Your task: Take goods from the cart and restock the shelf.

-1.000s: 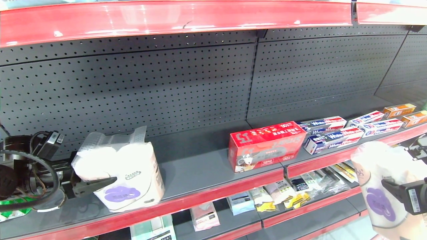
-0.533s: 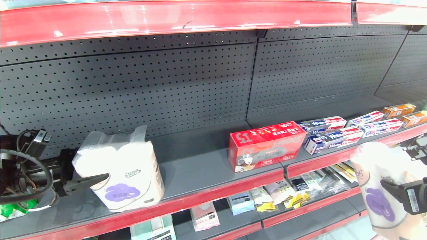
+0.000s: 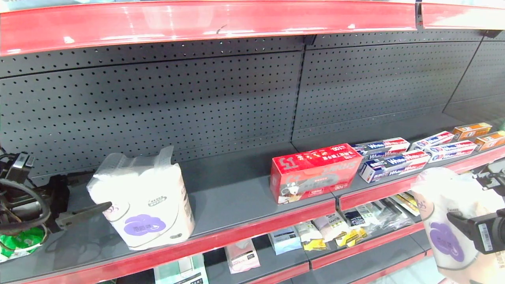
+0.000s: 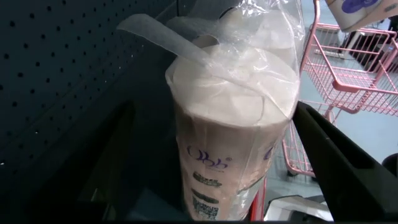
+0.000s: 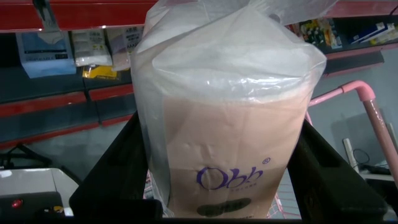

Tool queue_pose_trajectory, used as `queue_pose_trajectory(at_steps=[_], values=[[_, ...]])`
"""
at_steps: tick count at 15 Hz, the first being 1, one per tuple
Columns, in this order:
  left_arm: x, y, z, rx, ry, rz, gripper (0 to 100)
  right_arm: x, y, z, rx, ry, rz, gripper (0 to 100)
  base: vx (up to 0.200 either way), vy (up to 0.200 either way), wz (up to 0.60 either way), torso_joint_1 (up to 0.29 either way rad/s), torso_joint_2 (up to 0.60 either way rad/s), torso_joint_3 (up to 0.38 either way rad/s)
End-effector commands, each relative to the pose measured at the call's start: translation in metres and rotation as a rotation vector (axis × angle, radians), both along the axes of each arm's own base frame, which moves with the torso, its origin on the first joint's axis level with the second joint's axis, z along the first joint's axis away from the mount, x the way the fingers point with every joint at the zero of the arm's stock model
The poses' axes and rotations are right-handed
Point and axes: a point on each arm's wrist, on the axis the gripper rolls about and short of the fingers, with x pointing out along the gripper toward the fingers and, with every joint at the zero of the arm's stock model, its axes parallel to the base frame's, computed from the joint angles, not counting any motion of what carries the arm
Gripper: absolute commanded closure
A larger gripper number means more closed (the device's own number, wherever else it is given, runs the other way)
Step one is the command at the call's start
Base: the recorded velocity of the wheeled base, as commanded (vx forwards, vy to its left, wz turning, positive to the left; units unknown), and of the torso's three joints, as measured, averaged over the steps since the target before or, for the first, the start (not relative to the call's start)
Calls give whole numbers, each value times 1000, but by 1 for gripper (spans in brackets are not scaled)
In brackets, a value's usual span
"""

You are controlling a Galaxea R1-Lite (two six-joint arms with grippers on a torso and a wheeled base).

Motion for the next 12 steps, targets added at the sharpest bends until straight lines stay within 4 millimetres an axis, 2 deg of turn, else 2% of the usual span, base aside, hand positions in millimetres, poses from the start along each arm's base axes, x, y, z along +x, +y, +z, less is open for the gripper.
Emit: queue_pose_trajectory(at_steps=[1,4,12], values=[[-4,1,4,5,-12,10,0,0,2,0,-2,2,9,100,0,0,0,0,0,0],[-10,5,14,6,-33,25,0,0,2,-1,0,2,10,100,0,0,0,0,0,0],[-21,21,19,19,-54,96,0,-1,2,-3,-3,10,4,100,0,0,0,0,0,0]])
